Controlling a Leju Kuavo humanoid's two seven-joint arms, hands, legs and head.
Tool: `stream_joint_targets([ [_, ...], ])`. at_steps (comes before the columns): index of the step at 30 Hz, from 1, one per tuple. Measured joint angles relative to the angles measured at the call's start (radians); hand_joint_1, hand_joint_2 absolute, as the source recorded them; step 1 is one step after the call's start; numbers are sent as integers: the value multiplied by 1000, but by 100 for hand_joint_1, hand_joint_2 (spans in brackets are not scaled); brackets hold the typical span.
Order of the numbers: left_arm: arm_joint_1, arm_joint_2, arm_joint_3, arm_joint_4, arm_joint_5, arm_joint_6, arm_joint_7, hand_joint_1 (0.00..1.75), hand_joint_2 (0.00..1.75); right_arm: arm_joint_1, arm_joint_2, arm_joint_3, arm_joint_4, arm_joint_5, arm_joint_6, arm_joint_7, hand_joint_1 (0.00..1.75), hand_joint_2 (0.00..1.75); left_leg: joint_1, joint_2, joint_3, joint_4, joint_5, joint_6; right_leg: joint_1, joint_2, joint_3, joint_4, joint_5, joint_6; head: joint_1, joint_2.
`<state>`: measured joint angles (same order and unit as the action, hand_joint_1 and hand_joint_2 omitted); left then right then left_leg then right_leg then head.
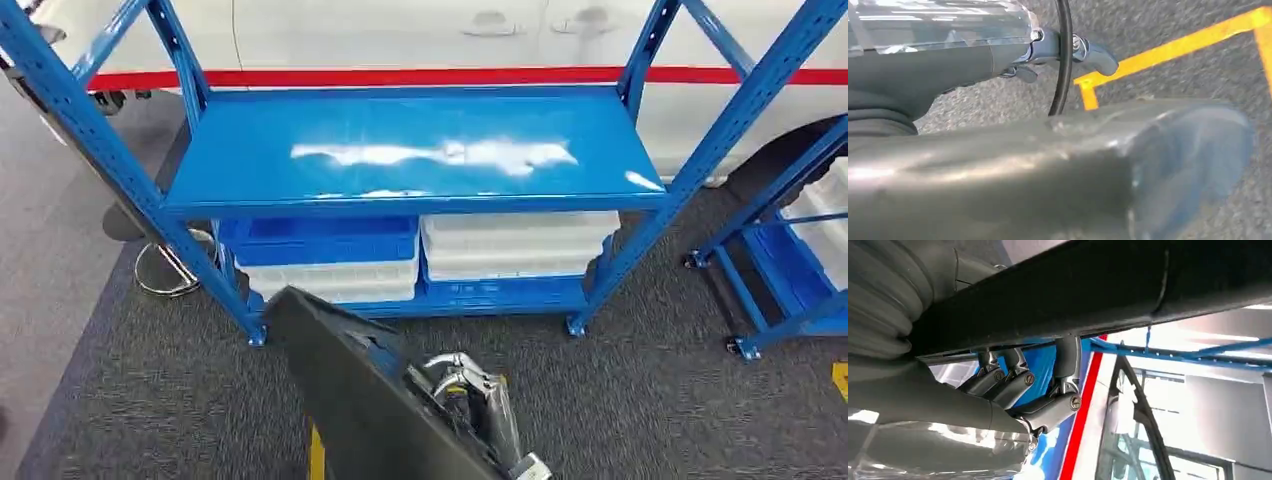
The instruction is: Take the parts from the cabinet and place them on the table.
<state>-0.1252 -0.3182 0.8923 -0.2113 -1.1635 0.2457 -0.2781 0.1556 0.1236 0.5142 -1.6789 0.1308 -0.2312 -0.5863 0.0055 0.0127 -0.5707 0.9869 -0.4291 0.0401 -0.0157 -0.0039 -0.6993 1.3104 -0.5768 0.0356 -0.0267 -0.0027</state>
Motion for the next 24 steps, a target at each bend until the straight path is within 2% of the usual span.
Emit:
stream_joint_targets([
  [1, 0, 0, 0, 0, 0, -2, 0, 0, 0, 0, 1, -2, 0, 2, 2, 0, 175, 175, 1, 0, -16, 5, 8, -2, -1, 0, 33, -30, 39, 0, 0, 0],
  [2, 1, 0, 0, 0, 0, -4, 0, 0, 0, -1, 4, -3, 0, 2, 7, 0, 175, 175, 1, -1, -31, 10, 15, -6, -2, 0, 83, -91, 71, -1, 0, 0],
  [3, 0, 0, 0, 0, -1, -5, 1, 0, 0, -3, 7, -5, 0, 2, 12, 0, 175, 175, 1, -2, -43, 18, 22, -10, -3, 0, 151, -182, 81, -4, 0, 0],
  [4, -1, 0, -1, 0, -1, -5, 1, 0, 0, -8, 10, -6, 0, 0, 17, 0, 175, 175, -1, -2, -54, 28, 27, -16, -1, 1, 218, -277, 47, -9, 0, 0],
  [5, -1, 0, -2, 0, -1, -5, 1, 0, 0, -10, 13, -8, 0, -5, 23, -1, 175, 175, -3, -2, -60, 32, 33, -23, 4, 4, 234, -319, 33, -18, -1, 0],
  [7, -2, 0, -2, 0, -1, -8, 1, 0, 0, -10, 16, -11, 0, -17, 37, -3, 175, 175, -1, -1, -59, 27, 50, -35, 10, 4, 222, -312, 42, -29, -1, 0],
  [8, -2, 0, -2, 0, -2, -10, 2, 0, 0, -9, 17, -13, 0, -21, 42, -3, 175, 175, 0, 0, -59, 25, 56, -42, 8, 5, 219, -313, 49, -39, 0, 0],
  [9, -1, 0, -2, 0, -1, -10, 1, 0, 0, -10, 21, -15, 0, -24, 46, -3, 175, 175, 2, -2, -65, 32, 50, -49, 1, 3, 210, -321, 66, -50, 0, 0],
  [10, -1, 0, -2, 0, -1, -10, 1, 0, 0, -11, 24, -18, 0, -26, 50, -3, 175, 175, 5, -4, -81, 58, 2, -52, 3, 7, 198, -323, 72, -58, -1, 0],
  [11, -1, 0, -3, 0, -2, -10, 1, 0, 0, -11, 25, -20, 0, -28, 53, -3, 175, 175, 5, -4, -100, 116, -60, -55, 4, 9, 185, -322, 83, -66, -1, 0],
  [12, 0, 0, -4, 0, -2, -10, -1, 0, 0, -11, 26, -21, 0, -31, 53, -3, 175, 175, 5, -4, -120, 189, -113, -58, 5, 13, 171, -322, 93, -66, -1, 0],
  [13, 0, 0, -5, 0, -2, -10, -2, 0, 0, -10, 26, -22, 0, -32, 53, -3, 175, 175, 5, -4, -139, 263, -151, -60, 6, 18, 159, -320, 104, -67, -1, 0],
  [14, 0, 0, -7, 0, -2, -10, -3, 0, 0, -10, 26, -23, 0, -32, 53, -3, 175, 175, 5, -4, -149, 323, -161, -61, 7, 23, 144, -319, 114, -66, -1, 0],
  [15, 0, 0, -8, 0, -2, -10, -3, 0, 0, -9, 26, -23, 0, -32, 53, -3, 175, 175, 5, -5, -142, 342, -139, -60, 8, 30, 130, -316, 124, -65, -1, 0],
  [16, 0, 0, -8, 0, -2, -10, -3, 0, 0, -9, 26, -24, 0, -33, 53, -3, 175, 175, 5, -6, -112, 314, -103, -57, 9, 39, 117, -313, 132, -63, -1, 0],
  [17, 0, 1, -8, 0, -2, -10, -3, 0, 0, -9, 26, -24, 0, -34, 53, -3, 175, 175, 5, -11, -63, 249, -71, -52, 10, 49, 107, -311, 139, -61, -1, 0],
  [18, -1, 2, -8, 0, -2, -10, -4, 0, 0, -9, 27, -24, 0, -34, 55, -3, 175, 175, 4, -33, 5, 150, -53, -42, 11, 60, 99, -309, 146, -58, -1, 0],
  [19, -2, 3, -8, 0, -2, -10, -4, 0, 0, -9, 29, -25, 0, -34, 58, -3, 175, 175, 4, -79, 65, 58, -65, -30, 8, 68, 95, -306, 152, -55, -1, 0],
  [20, -1, 3, -8, 0, -2, -10, -5, 0, 0, -11, 30, -26, 0, -35, 60, -3, 175, 175, 8, -100, 99, 7, -85, -28, 13, 75, 87, -305, 158, -49, -1, 0],
  [21, -1, 3, -9, 0, -2, -10, -6, 0, 0, -10, 30, -27, 0, -35, 64, -4, 175, 175, 5, -93, 96, 4, -84, -31, 10, 83, 86, -304, 165, -43, -1, 0],
  [23, 1, 3, -9, 0, -1, -10, -6, 0, 0, -2, 29, -29, 0, -44, 64, -21, 175, 175, -2, -71, 90, 3, -83, -28, 6, 103, 82, -307, 178, -26, -1, 0],
  [24, 1, 3, -9, 0, -1, -10, -6, 0, 0, 3, 28, -30, 0, -46, 64, -27, 175, 175, -1, -60, 91, -3, -77, -23, 11, 116, 81, -310, 184, -19, -1, 0],
])
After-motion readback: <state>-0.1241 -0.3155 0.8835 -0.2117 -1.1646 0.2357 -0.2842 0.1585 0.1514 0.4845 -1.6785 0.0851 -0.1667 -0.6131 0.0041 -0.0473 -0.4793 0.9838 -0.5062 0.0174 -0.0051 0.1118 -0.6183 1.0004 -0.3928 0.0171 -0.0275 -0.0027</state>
